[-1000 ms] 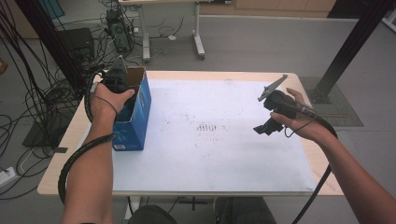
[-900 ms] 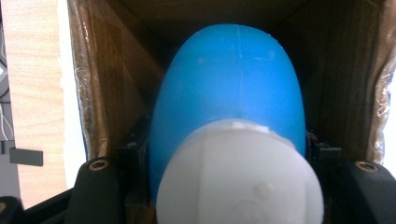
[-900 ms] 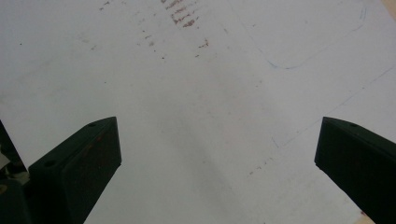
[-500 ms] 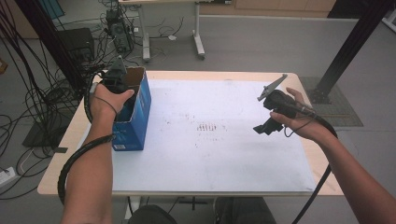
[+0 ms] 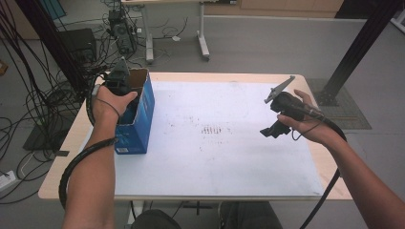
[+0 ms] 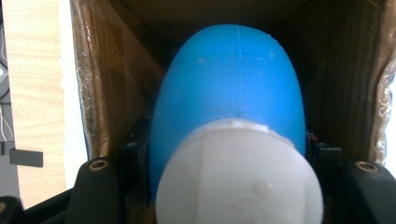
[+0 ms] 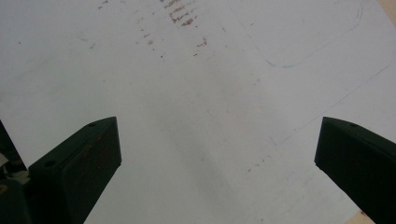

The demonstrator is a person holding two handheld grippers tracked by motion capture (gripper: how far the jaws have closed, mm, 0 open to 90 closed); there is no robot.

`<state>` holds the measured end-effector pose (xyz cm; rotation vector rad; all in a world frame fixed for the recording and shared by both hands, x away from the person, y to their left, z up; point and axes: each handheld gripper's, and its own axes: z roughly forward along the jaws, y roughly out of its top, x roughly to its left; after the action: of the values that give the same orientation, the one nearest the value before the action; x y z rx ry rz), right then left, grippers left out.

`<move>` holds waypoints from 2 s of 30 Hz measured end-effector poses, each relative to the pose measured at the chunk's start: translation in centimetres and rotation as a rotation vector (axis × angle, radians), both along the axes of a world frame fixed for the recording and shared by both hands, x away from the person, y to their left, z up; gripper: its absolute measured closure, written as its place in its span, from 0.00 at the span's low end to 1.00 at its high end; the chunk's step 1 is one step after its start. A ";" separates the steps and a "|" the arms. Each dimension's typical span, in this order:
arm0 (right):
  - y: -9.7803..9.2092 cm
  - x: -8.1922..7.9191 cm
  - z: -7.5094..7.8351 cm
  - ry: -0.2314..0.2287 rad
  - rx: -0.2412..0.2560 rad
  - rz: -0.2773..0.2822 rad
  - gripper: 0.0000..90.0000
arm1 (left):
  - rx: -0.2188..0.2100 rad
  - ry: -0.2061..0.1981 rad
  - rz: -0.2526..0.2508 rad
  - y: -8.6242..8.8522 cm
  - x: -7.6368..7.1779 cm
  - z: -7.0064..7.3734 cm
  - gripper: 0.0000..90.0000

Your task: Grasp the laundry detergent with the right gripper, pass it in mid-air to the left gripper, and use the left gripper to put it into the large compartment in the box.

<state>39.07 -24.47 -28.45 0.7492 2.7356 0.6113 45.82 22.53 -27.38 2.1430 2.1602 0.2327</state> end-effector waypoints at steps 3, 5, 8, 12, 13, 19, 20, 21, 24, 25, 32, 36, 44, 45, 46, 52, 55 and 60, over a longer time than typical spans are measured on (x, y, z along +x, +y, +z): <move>0.0 0.0 0.0 0.000 -0.001 0.000 0.00 | 0.001 0.000 -0.001 0.0 0.0 0.0 0.40; 0.0 0.0 -0.1 0.001 -0.002 0.000 0.00 | 0.002 0.000 -0.001 -0.1 0.0 0.0 0.40; 0.0 0.1 -0.1 0.002 0.000 -0.001 0.00 | 0.004 0.000 -0.002 -0.1 0.0 0.0 0.40; 0.0 0.0 -0.2 0.001 0.002 0.000 0.00 | 0.003 -0.001 -0.002 -0.1 0.0 0.0 0.40; 0.0 0.0 -0.2 0.001 0.003 0.000 0.00 | 0.003 -0.001 -0.001 -0.1 0.0 0.0 0.40; 0.0 0.0 -0.3 0.006 0.005 -0.001 0.00 | 0.003 -0.001 -0.001 -0.1 0.0 0.0 0.40; 0.0 0.0 -0.4 0.006 0.005 -0.001 0.00 | 0.003 -0.001 -0.001 -0.1 0.0 0.0 0.40; -0.1 0.0 -0.4 0.007 0.006 -0.003 0.00 | 0.005 0.000 -0.002 -0.1 0.0 0.0 0.40; -0.1 0.0 -0.4 0.007 0.008 -0.002 0.00 | 0.004 0.000 -0.002 -0.1 0.1 0.0 0.40; -0.1 0.0 -0.5 0.008 0.008 -0.002 0.00 | 0.005 0.001 -0.002 -0.1 0.1 0.0 0.40; -0.1 -0.1 -0.5 0.011 0.007 -0.003 0.00 | -0.002 -0.002 0.002 0.0 0.0 0.0 0.40; -0.1 -0.1 -0.6 0.012 0.007 -0.002 0.00 | 0.000 -0.003 -0.001 -0.1 0.0 0.0 0.40; -0.1 -0.2 -0.5 0.010 0.005 -0.003 0.00 | -0.002 -0.005 -0.003 0.0 0.0 0.2 0.40; -0.1 -0.2 -0.5 0.009 0.005 -0.003 0.00 | -0.002 -0.008 -0.003 0.0 0.0 0.2 0.39; -0.1 -0.2 -0.5 0.010 0.006 -0.004 0.00 | -0.003 -0.012 -0.003 0.0 -0.1 0.3 0.39; 0.0 -0.3 -0.6 0.009 0.010 0.000 0.00 | 0.008 -0.036 -0.008 0.0 -0.3 1.8 0.36; 0.1 -0.3 -0.5 0.005 0.013 0.004 0.00 | 0.011 -0.039 -0.012 0.0 -0.4 2.3 0.35; 0.1 -0.5 -0.2 -0.001 0.016 0.003 0.00 | 0.017 -0.047 -0.016 -0.2 -0.9 3.1 0.33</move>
<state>38.57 -24.35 -28.67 0.7479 2.7349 0.6343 44.94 22.32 -24.32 2.1401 2.1225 0.2979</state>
